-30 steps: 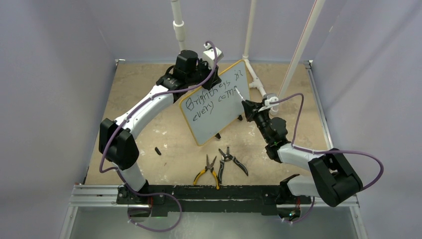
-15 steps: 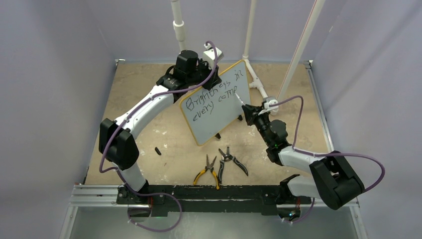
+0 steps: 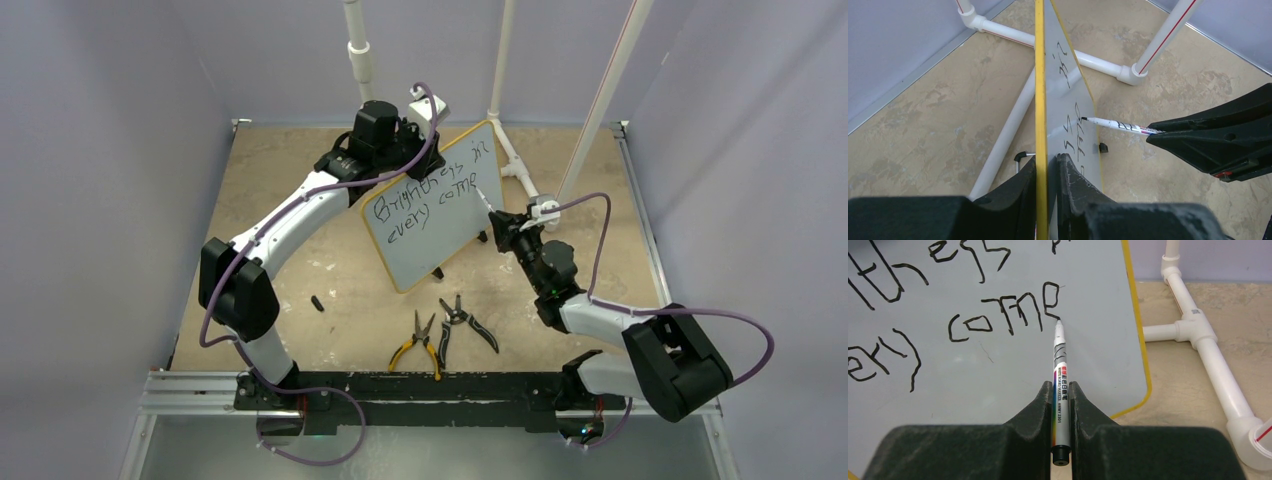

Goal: Write a sentence on the whiteboard

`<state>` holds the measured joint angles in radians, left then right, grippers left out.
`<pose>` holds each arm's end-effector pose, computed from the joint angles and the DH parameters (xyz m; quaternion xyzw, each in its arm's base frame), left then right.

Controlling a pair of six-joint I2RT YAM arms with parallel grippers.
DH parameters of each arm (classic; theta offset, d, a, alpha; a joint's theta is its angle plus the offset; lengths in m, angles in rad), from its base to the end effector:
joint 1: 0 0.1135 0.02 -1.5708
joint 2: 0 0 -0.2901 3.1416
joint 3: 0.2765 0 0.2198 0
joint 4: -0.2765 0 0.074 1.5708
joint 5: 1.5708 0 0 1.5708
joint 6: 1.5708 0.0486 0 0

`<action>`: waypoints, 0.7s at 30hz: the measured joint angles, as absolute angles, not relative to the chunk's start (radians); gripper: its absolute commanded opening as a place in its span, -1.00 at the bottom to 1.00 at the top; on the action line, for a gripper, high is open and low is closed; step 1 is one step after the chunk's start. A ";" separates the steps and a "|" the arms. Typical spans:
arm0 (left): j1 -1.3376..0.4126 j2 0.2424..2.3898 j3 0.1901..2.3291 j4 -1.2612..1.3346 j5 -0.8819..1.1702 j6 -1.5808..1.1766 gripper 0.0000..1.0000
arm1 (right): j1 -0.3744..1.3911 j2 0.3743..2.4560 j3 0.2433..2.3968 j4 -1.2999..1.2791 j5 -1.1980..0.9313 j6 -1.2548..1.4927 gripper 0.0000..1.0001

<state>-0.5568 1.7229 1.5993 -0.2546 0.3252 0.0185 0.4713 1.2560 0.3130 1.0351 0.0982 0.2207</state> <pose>0.3252 -0.2207 0.3894 0.3188 0.7572 -0.2765 0.4986 0.2024 0.0978 0.2647 -0.0481 0.6722 0.2192 0.7055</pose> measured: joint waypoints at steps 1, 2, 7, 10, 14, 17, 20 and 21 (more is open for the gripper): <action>-0.557 1.723 1.599 -0.255 0.325 0.019 -1.00 | 0.471 1.256 0.313 1.032 0.105 0.221 -1.00; -0.557 1.723 1.599 -0.254 0.325 0.019 -1.00 | 0.471 1.256 0.313 1.030 0.111 0.221 -1.00; -0.557 1.723 1.599 -0.254 0.325 0.019 -1.00 | 0.471 1.256 0.313 1.024 0.119 0.220 -1.00; -0.557 1.723 1.599 -0.254 0.326 0.019 -1.00 | 0.471 1.241 0.313 1.018 0.121 0.220 -1.00; -0.557 1.723 1.599 -0.253 0.326 0.017 -1.00 | 0.471 1.186 0.313 1.018 0.125 0.220 -1.00; -0.557 1.723 1.599 -0.253 0.326 0.012 -1.00 | 0.471 1.182 0.318 1.019 0.125 0.220 -1.00; -0.557 1.723 1.599 -0.253 0.326 0.012 -1.00 | 0.471 1.208 0.334 1.017 0.125 0.220 -1.00; -0.557 1.723 1.599 -0.253 0.326 0.011 -1.00 | 0.471 1.220 0.342 1.018 0.125 0.220 -1.00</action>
<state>-0.5571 1.7229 1.5990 -0.2531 0.3256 0.0113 0.4713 1.2201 0.3416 1.0176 0.1249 0.2195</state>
